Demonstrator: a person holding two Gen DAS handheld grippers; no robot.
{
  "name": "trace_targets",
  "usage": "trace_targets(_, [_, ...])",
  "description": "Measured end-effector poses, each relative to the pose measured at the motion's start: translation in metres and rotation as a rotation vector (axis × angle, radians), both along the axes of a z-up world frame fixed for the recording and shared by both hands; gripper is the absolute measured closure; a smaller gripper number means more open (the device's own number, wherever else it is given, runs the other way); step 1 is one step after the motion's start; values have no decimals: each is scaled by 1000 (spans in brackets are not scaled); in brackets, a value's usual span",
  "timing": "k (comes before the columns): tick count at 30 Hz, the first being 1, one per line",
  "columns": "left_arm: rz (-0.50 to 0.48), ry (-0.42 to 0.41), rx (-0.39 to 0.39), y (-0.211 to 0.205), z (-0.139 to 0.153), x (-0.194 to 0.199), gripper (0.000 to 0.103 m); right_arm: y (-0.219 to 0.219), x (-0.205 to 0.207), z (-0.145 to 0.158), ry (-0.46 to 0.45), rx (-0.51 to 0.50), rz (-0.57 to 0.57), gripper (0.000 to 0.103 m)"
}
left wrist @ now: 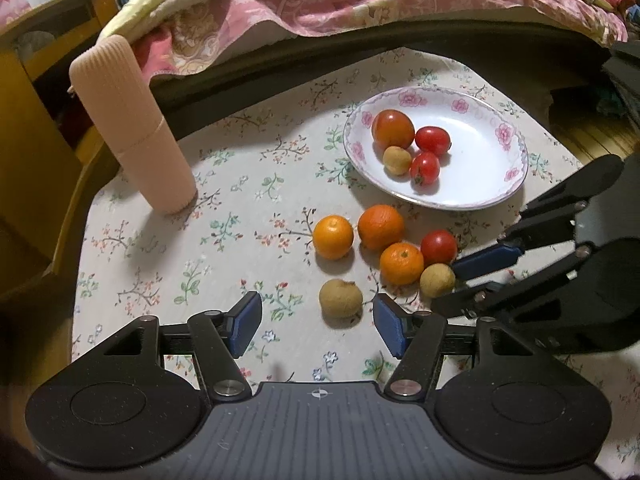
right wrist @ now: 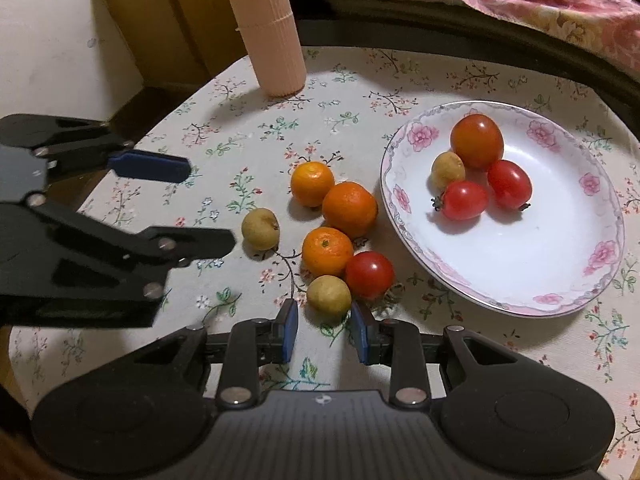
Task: Organize fruits
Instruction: 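Move both tools back toward the remaining fruit on the cloth, then close the right tool on a small tan fruit while the left tool grasps another tan fruit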
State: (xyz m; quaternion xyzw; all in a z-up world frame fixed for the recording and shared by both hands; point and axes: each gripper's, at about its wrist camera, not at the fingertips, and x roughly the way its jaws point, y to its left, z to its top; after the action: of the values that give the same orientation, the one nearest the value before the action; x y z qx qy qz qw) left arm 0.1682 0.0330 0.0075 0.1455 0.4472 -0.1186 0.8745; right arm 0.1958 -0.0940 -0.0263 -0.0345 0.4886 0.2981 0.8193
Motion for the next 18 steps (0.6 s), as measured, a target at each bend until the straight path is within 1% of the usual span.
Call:
trace_targets(7, [-16,9,2,1,-3,-1,32,9,-2,-3,-34,-21,14,71])
trace_targets(10, [-25,9,7,-1,-6,1,32,11,-4,-3,-39,-39,19,74])
trace_targets(18, [-41,11,20,-12,-19,11,32,-5,-9,3,-11,-18,12,74])
